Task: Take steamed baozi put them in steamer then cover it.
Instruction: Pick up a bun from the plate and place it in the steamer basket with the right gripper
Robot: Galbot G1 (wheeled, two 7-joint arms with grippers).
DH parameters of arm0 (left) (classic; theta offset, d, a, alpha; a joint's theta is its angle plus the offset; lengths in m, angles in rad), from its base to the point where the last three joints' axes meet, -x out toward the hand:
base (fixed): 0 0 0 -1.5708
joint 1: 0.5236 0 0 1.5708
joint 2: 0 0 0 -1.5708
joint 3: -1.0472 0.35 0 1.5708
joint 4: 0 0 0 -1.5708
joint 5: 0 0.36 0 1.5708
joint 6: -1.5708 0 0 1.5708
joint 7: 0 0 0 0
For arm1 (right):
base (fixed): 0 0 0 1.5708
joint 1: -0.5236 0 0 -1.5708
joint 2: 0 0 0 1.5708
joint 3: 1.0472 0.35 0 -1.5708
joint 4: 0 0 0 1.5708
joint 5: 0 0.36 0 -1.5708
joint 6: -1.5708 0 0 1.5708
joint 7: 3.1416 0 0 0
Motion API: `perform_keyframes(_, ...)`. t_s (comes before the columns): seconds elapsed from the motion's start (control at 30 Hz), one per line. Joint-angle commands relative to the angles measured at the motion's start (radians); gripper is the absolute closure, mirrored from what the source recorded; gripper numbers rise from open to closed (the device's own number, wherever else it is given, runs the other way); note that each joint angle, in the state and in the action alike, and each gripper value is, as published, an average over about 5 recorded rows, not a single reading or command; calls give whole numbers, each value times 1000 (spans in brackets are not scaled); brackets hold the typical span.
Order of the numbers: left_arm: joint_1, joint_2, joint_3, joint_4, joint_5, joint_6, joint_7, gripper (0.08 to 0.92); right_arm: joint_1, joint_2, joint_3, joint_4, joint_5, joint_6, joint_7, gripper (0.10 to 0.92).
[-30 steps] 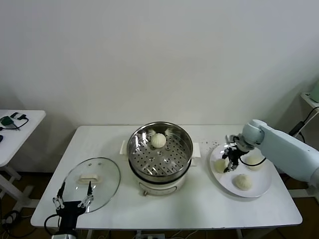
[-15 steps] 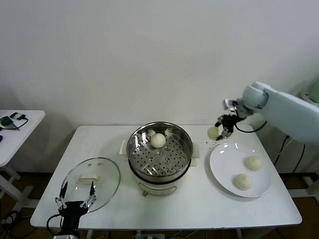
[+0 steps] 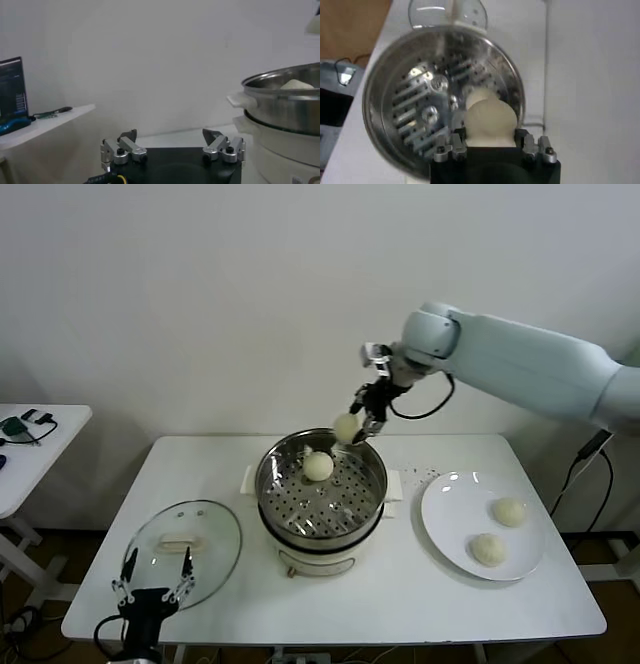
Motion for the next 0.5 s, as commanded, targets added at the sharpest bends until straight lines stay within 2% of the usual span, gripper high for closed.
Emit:
perform_keyframes(0.03, 11, 11, -7, -7, -15, -6, 0, 177, 15, 186, -88, 34, 99, -72, 77, 397)
perform_keyframes(0.5, -5, 17, -22, -10, -18, 3, 4, 177, -145, 286, -120, -37, 22, -86, 118, 397)
